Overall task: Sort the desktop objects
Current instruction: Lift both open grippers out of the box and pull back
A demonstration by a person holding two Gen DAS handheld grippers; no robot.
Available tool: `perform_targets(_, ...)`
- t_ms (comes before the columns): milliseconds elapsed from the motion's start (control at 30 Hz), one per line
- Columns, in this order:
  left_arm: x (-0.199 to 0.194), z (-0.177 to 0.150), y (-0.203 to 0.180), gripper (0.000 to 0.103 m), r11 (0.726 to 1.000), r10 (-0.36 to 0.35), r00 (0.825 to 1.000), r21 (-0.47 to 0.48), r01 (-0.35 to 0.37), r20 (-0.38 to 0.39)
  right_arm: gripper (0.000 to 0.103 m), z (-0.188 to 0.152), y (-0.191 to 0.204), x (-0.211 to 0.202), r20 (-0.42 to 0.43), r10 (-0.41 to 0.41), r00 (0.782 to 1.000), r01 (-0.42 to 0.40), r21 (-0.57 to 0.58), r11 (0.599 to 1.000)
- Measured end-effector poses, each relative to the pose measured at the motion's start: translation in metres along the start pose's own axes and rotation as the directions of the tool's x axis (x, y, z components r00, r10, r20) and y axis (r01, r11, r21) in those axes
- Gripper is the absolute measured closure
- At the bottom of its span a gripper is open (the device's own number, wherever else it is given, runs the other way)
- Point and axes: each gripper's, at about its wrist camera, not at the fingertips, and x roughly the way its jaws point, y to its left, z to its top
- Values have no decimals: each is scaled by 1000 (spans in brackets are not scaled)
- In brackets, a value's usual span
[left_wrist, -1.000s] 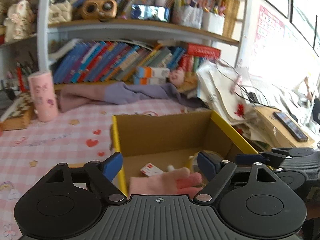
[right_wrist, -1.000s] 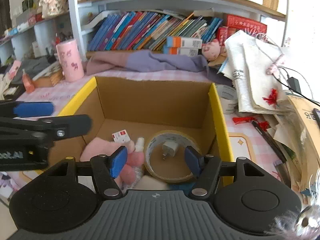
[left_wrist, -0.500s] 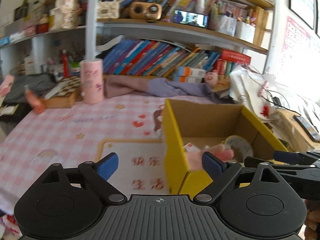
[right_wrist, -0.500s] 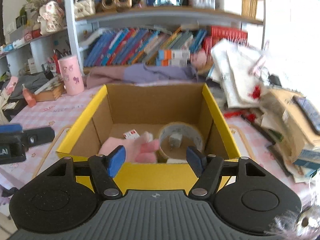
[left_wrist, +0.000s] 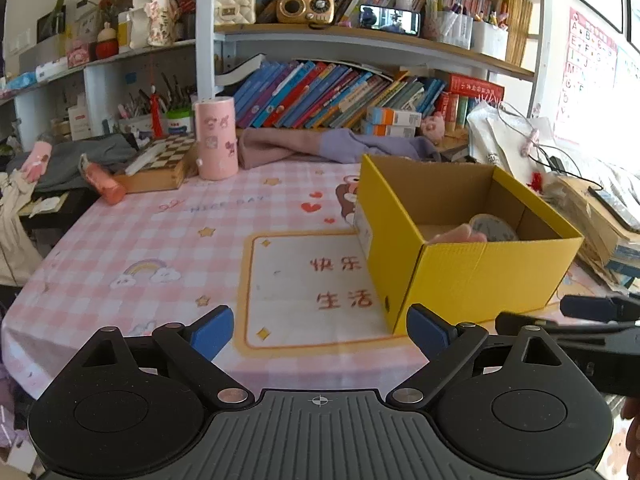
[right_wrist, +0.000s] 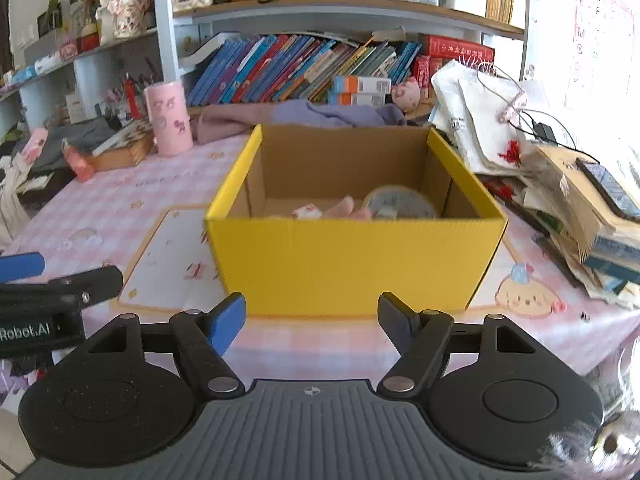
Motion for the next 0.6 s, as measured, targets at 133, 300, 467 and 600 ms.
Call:
perform_targets(133,-12,-8,14,7,1000,7,1000,-14,-7,-8,30,-14,18,-10,-10,-2,1000,1,-34,999)
perform_targets(300,-21,-18,30,7,999,34,999,2,-34,-22,28,-26,33,-20,-16,3,1000,-4,-31,1000)
perform_targets(467,-30,-26,42,7,998,64,998,28,-63,-24,26,-33,39,-27,-27,6,1000,-5,30,1000)
perform_targets(600,-36,-29,48,7,997,60,998,47,-59,-33,25,-37,47,-30,-37,6,999,-4,53,999)
